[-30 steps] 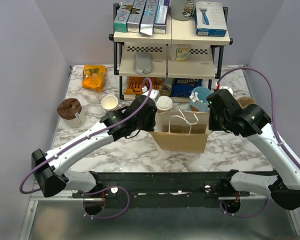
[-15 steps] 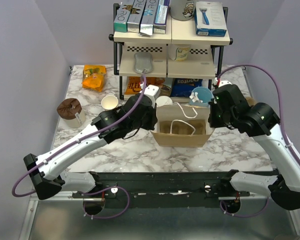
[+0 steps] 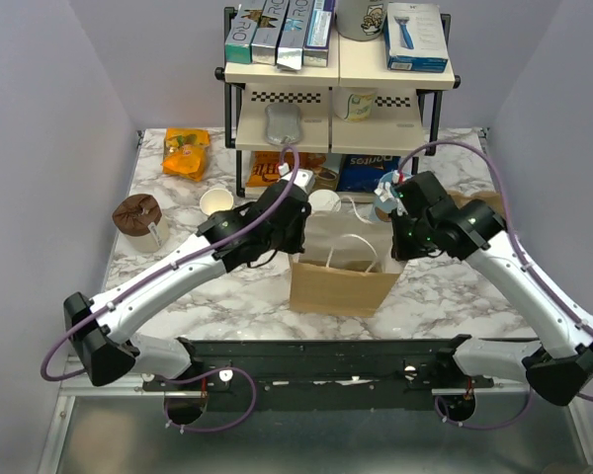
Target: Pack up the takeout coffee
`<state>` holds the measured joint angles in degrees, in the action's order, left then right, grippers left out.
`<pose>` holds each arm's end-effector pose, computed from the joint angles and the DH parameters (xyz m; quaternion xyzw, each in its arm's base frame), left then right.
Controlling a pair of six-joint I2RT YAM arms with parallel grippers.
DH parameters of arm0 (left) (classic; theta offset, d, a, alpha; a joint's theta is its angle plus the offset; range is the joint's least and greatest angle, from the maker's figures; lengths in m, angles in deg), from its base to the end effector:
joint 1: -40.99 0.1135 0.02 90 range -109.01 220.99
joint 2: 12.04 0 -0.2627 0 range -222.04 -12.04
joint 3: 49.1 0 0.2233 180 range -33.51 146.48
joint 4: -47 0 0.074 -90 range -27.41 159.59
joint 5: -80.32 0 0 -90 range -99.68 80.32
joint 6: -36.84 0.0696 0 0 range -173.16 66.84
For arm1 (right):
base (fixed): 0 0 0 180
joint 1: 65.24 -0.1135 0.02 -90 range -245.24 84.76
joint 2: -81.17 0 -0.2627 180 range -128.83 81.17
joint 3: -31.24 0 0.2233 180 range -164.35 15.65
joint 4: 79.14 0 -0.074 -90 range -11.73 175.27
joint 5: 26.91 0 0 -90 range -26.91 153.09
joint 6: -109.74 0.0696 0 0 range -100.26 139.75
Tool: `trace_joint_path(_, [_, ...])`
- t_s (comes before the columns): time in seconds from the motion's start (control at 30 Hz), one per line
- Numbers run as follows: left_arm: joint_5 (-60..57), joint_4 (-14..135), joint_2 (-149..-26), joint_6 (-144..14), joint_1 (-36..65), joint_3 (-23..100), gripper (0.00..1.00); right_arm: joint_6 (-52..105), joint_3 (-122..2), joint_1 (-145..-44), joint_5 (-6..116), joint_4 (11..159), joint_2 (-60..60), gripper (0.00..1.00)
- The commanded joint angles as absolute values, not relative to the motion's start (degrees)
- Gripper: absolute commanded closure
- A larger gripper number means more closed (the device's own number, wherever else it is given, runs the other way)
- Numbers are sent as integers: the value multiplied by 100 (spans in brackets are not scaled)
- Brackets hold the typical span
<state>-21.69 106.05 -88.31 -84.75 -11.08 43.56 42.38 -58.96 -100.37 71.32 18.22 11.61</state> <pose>0.1813 -0.2091 0.3354 0.1206 0.9038 -0.1949 0.3614 0.1728 0.1094 0.3122 -0.0880 0.9639 0.0556 0.2449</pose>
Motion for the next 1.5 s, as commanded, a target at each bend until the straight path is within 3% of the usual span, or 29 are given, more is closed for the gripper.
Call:
trace_joint_path(0.0, [-2023, 10295, -8035, -8533, -1113, 4453, 86, 3873, -6791, -10031, 6512, 2145, 1753, 99])
trace_joint_path(0.17, [-1785, 10047, -7725, -8647, -1113, 4217, 86, 3864, -6856, -10031, 6168, 2137, 2000, 99])
trace_joint_path(0.43, [-1812, 10038, -8515, -8858, -841, 3724, 88, 3961, -5475, -9995, 6757, 2340, 1377, 99])
trace_joint_path(0.8, [-1249, 9555, -7787, -8621, -761, 4199, 85, 3697, -7144, -9987, 6344, 2331, 1938, 99])
trace_joint_path(1.1, [-1381, 9695, -8261, -8823, -674, 3627, 84, 3908, -5695, -9925, 6573, 2497, 1710, 99])
trace_joint_path(1.3, [-1302, 9775, -8473, -8630, -665, 4136, 86, 3584, -6237, -9890, 6627, 2462, 1498, 99])
trace_joint_path(1.47, [-995, 9020, -7658, -8507, -673, 3550, 83, 3030, -5968, -9881, 6151, 3181, 2332, 99])
